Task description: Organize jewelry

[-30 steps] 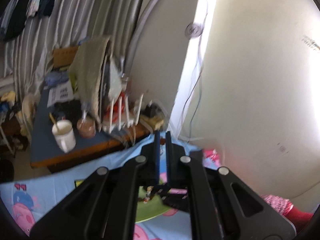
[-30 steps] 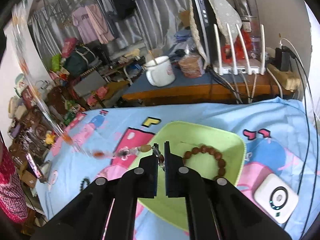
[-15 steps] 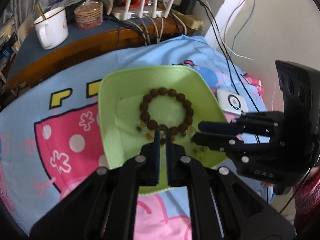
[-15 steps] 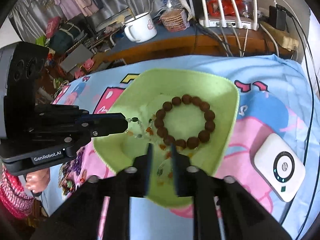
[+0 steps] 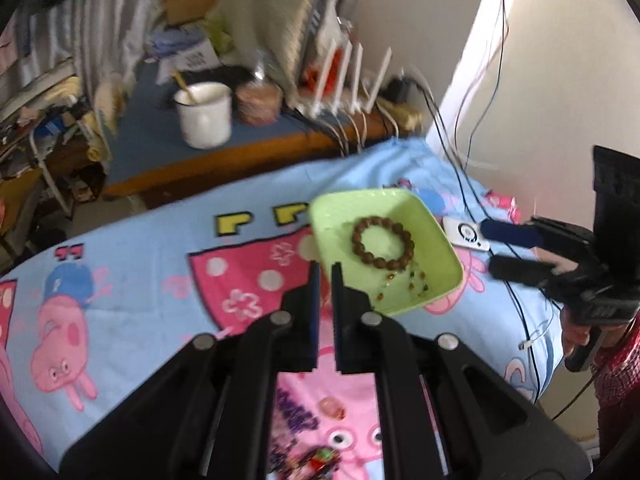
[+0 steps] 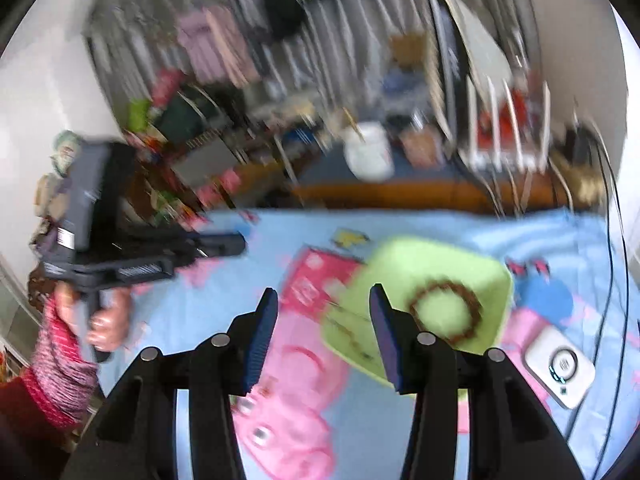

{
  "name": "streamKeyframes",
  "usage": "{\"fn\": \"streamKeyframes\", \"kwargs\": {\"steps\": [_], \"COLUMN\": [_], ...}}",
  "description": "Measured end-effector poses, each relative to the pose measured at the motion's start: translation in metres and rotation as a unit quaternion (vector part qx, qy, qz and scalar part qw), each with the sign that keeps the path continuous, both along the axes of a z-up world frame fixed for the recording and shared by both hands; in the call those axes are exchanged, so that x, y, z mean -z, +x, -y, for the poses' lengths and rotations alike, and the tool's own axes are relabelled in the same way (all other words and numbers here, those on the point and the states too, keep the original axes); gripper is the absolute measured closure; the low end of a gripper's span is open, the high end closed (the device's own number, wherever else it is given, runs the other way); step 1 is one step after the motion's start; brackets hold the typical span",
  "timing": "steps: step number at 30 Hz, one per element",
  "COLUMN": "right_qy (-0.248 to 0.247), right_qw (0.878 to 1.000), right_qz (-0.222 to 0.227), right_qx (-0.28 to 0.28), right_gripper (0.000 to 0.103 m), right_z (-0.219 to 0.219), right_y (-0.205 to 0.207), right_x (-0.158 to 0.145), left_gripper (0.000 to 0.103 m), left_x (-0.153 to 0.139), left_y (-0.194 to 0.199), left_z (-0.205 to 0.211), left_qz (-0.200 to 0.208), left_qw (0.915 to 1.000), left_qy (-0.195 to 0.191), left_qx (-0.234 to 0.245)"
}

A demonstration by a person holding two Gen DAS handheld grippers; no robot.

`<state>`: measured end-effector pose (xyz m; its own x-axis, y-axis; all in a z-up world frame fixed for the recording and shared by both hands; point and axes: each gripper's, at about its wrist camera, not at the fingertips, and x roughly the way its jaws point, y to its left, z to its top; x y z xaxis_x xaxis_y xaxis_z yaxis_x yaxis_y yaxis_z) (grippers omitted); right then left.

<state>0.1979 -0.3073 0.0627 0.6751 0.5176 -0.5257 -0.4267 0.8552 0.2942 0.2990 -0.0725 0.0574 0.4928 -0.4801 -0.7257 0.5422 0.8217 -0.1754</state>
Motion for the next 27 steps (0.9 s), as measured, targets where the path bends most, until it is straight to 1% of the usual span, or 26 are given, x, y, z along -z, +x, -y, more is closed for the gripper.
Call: {"fn": "streamKeyframes", "kwargs": {"steps": [1,2,3,4,5,6,7,8,9,10,11,12,13,14,15,16,17,18,19,20,22,27], "right_qy": [0.015,0.051,0.069,0.086,0.094,0.088,0.079,0.082,0.102,0.136,0.155,0.16,0.15,0.119,0.093,0.076,0.053,0.039,0.03,0.008,-0.035,-0.066], "right_qw": [1.0,0.999,0.997,0.994,0.992,0.992,0.993,0.992,0.988,0.98,0.974,0.969,0.97,0.974,0.975,0.974,0.97,0.969,0.968,0.969,0.972,0.971], "right_qz": [0.01,0.002,-0.021,-0.053,-0.084,-0.092,-0.09,-0.093,-0.112,-0.143,-0.167,-0.186,-0.19,-0.191,-0.195,-0.204,-0.221,-0.229,-0.233,-0.232,-0.218,-0.22], "right_qx": [-0.005,-0.016,-0.024,-0.031,-0.028,-0.019,-0.008,0.01,0.024,0.021,0.01,-0.004,-0.013,-0.032,-0.053,-0.067,-0.084,-0.088,-0.089,-0.088,-0.082,-0.067], "right_gripper": [0.088,0.088,0.088,0.088,0.088,0.089,0.091,0.098,0.102,0.102,0.102,0.102,0.102,0.102,0.102,0.102,0.102,0.102,0.102,0.102,0.102,0.102], "right_z": [-0.002,-0.005,-0.008,-0.01,-0.014,-0.015,-0.015,-0.01,-0.003,0.001,-0.001,-0.01,-0.02,-0.04,-0.059,-0.072,-0.094,-0.105,-0.113,-0.124,-0.14,-0.149], "right_y": [-0.005,-0.008,-0.004,0.001,0.007,0.011,0.014,0.021,0.03,0.039,0.045,0.049,0.05,0.05,0.051,0.052,0.056,0.057,0.058,0.061,0.069,0.09], "right_x": [-0.002,0.002,0.007,0.018,0.031,0.039,0.043,0.046,0.05,0.055,0.06,0.064,0.065,0.065,0.069,0.073,0.084,0.092,0.097,0.103,0.11,0.125], "left_gripper": [0.098,0.098,0.098,0.098,0.098,0.098,0.098,0.098,0.098,0.098,0.098,0.098,0.098,0.099,0.099,0.099,0.099,0.099,0.099,0.099,0.098,0.098], "left_x": [0.001,0.003,0.008,0.015,0.025,0.032,0.043,0.054,0.064,0.073,0.08,0.089,0.096,0.103,0.107,0.112,0.116,0.12,0.124,0.127,0.131,0.145], "left_y": [-0.005,-0.009,-0.016,-0.02,-0.026,-0.028,-0.032,-0.037,-0.04,-0.044,-0.047,-0.048,-0.047,-0.045,-0.043,-0.041,-0.04,-0.04,-0.04,-0.041,-0.043,-0.041], "left_z": [-0.012,-0.023,-0.037,-0.047,-0.059,-0.066,-0.075,-0.083,-0.09,-0.096,-0.1,-0.107,-0.112,-0.117,-0.118,-0.118,-0.118,-0.113,-0.11,-0.104,-0.093,-0.071], "left_qz": [0.003,0.005,0.003,-0.001,-0.007,-0.011,-0.018,-0.026,-0.032,-0.036,-0.039,-0.046,-0.053,-0.065,-0.074,-0.084,-0.088,-0.092,-0.095,-0.097,-0.098,-0.112], "left_qw": [1.0,0.9998,0.9996,0.9994,0.9991,0.9989,0.9985,0.9981,0.9976,0.9972,0.9969,0.9961,0.9953,0.9939,0.9929,0.9921,0.9918,0.992,0.9921,0.9924,0.9932,0.9928], "left_qy": [-0.006,-0.014,-0.022,-0.027,-0.032,-0.033,-0.032,-0.033,-0.034,-0.034,-0.032,-0.033,-0.038,-0.048,-0.054,-0.059,-0.061,-0.058,-0.057,-0.055,-0.052,-0.039], "left_qx": [-0.006,-0.01,-0.016,-0.02,-0.027,-0.032,-0.04,-0.046,-0.051,-0.056,-0.06,-0.067,-0.071,-0.075,-0.075,-0.072,-0.069,-0.064,-0.06,-0.051,-0.036,-0.017]}}
